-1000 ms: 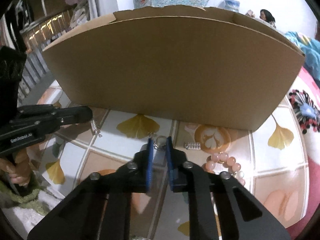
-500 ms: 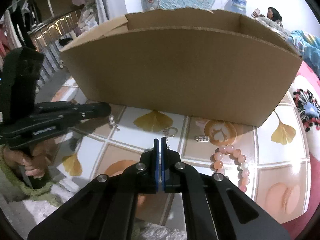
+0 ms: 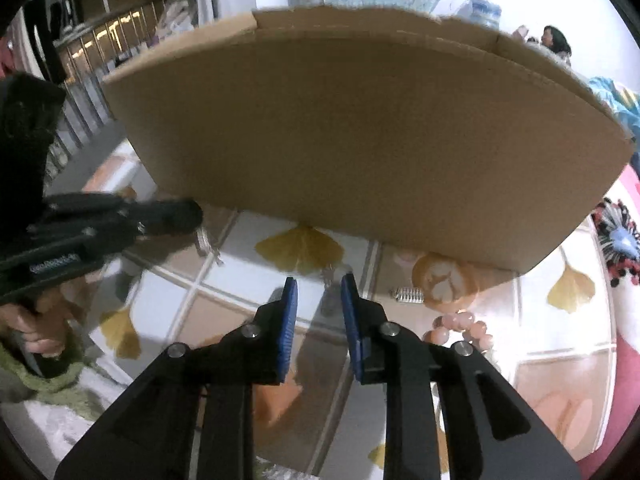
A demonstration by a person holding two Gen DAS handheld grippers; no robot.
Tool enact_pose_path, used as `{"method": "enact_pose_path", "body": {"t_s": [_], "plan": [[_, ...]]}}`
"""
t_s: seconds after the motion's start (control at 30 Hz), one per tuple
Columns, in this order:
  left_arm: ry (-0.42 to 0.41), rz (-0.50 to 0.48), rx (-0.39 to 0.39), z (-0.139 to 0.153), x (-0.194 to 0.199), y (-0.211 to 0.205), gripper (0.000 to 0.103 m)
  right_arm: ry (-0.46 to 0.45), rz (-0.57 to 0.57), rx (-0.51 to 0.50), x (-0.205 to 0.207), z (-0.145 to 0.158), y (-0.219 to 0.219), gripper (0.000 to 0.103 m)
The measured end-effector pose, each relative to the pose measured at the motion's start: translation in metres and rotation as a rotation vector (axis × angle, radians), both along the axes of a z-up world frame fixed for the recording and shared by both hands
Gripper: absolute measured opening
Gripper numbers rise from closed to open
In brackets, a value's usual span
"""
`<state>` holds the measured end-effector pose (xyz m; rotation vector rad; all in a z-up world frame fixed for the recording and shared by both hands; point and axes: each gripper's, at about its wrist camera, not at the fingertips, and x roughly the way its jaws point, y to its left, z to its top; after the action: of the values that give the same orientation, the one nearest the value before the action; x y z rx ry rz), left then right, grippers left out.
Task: Organize jewelry
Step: 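Open the right gripper above the silver charms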
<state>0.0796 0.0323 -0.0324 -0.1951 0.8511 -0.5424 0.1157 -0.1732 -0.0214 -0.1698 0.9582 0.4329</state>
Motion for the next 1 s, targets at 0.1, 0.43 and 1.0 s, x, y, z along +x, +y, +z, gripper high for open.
{"method": "enact_pose_path", "body": {"t_s": [0.1,0.43,1.0], "plan": [[0.0,0.001,-0.002,0.0,0.001,0.001,0.0,0.034,0.002,0.029,0.002,0.001,-0.003,0.002],[-0.023,-0.005,0.001,0.01,-0.004,-0.002,0.0,0.055,-0.016,0.195,-0.014,0.019,-0.034,0.0],[-0.065,-0.021,0.031,0.023,-0.012,-0.011,0.0,-0.011,0.0,0.057,-0.011,0.001,-0.017,0.017]]}}
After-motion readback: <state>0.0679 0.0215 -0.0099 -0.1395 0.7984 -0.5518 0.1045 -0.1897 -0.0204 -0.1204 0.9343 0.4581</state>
